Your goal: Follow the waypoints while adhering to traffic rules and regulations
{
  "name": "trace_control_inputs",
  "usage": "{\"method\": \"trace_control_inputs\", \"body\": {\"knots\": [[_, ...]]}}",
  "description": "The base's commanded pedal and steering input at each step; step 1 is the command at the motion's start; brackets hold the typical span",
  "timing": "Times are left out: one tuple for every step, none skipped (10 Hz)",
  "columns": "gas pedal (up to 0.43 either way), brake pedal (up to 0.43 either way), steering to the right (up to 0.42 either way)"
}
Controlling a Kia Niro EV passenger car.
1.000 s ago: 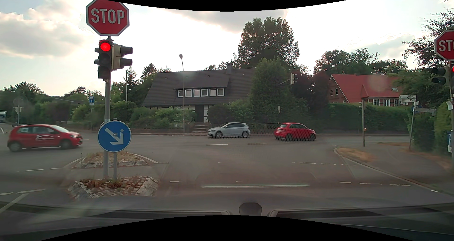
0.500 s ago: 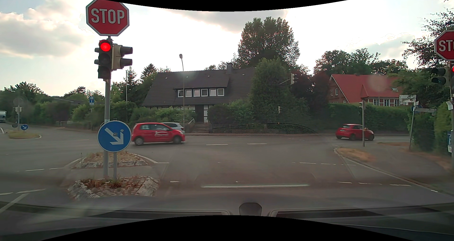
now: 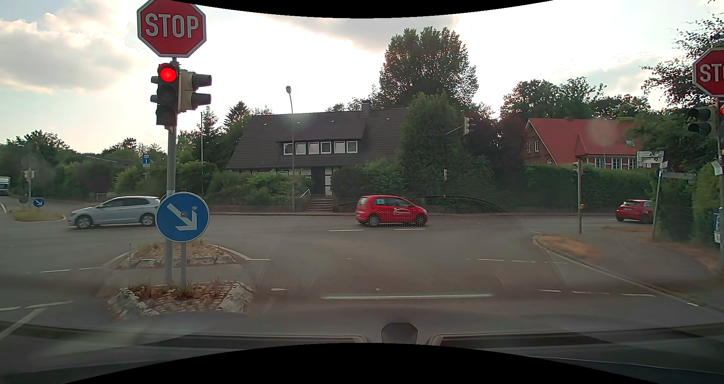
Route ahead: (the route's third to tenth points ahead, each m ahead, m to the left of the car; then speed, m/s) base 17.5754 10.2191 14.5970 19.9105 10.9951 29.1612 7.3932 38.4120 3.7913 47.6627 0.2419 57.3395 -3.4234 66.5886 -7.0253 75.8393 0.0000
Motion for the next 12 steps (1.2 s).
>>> {"method": "trace_control_inputs", "body": {"knots": [[0.000,0.250,-0.005],[0.000,0.250,-0.005],[0.000,0.250,-0.005],[0.000,0.250,-0.005],[0.000,0.250,-0.006],[0.000,0.250,-0.006],[0.000,0.250,-0.005],[0.000,0.250,-0.005],[0.000,0.250,-0.005],[0.000,0.250,-0.006],[0.000,0.250,-0.005],[0.000,0.250,-0.005]]}}
